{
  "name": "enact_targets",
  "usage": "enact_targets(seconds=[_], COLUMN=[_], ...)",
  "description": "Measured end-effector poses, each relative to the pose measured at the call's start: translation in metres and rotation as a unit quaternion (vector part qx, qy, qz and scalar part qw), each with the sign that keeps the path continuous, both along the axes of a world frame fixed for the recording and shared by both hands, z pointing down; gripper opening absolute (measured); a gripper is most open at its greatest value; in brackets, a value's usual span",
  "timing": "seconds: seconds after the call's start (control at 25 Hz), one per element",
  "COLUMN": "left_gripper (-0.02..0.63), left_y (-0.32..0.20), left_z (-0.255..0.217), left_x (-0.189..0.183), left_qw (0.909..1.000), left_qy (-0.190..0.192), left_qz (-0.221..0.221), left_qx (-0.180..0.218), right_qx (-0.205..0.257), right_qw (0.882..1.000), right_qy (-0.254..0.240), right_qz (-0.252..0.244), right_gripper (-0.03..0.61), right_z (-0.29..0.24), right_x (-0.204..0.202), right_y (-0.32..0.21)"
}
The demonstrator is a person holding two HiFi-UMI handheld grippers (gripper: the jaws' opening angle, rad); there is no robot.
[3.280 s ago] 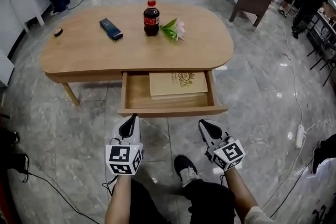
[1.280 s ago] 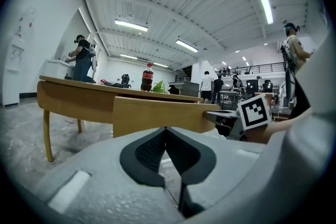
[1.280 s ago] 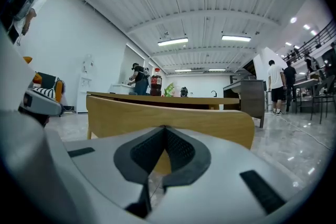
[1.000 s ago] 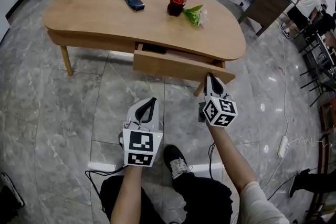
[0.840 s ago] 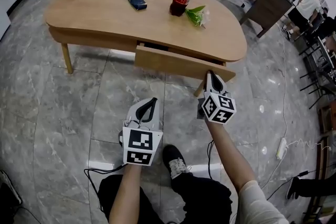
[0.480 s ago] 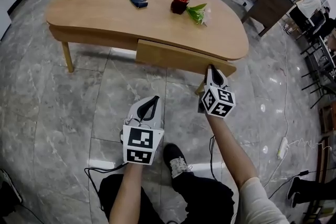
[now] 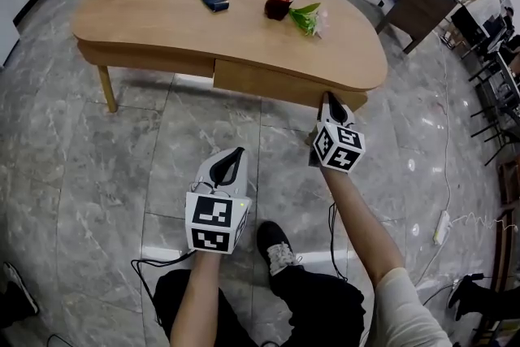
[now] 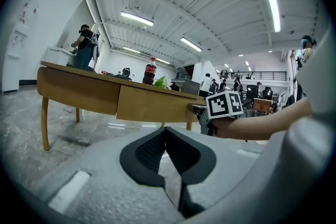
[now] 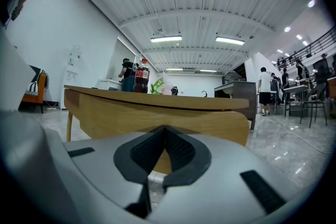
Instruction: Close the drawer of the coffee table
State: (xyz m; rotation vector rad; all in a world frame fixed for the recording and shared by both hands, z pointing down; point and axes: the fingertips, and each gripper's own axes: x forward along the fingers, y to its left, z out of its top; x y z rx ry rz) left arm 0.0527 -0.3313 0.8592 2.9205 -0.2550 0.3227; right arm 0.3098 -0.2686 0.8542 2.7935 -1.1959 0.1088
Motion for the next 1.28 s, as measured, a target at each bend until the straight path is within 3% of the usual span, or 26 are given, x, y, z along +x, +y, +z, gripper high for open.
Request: enact_targets(seconds=[0.72,1.0,1.16,1.28], left_gripper=[0.008,0.008,0.008,0.008], left_y=[-0.012,-0.012,-0.016,-0.027], left_z=[0.004,0.009,0.030,0.016], left_x=[-0.011,-0.012,-0.011,-0.006], left_qw=[0.9999,0.9998,0.9995,0.9993], left_qy=[-0.009,-0.007,-0.017,-0.013], left_qz=[-0.013,-0.013,-0.021,-0.030], left_qx=[-0.006,0.016,0.013,0.016], right_qx=[0.005,-0.002,-0.017,-0.027], right_qw=[1.000,0.999,0.996,0.990], right_qy=[0.001,-0.016,-0.020,-0.037], right_qz=[0.004,-0.039,-0.088,-0.135], right_gripper=[0.017,0.017,0.017,0.017], right_z=[-0.001,0.002,0.007,0.009], right_x=[0.012,0.003,-0.015,-0.024], right_y=[-0.007,-0.009,-0.010,-0.010])
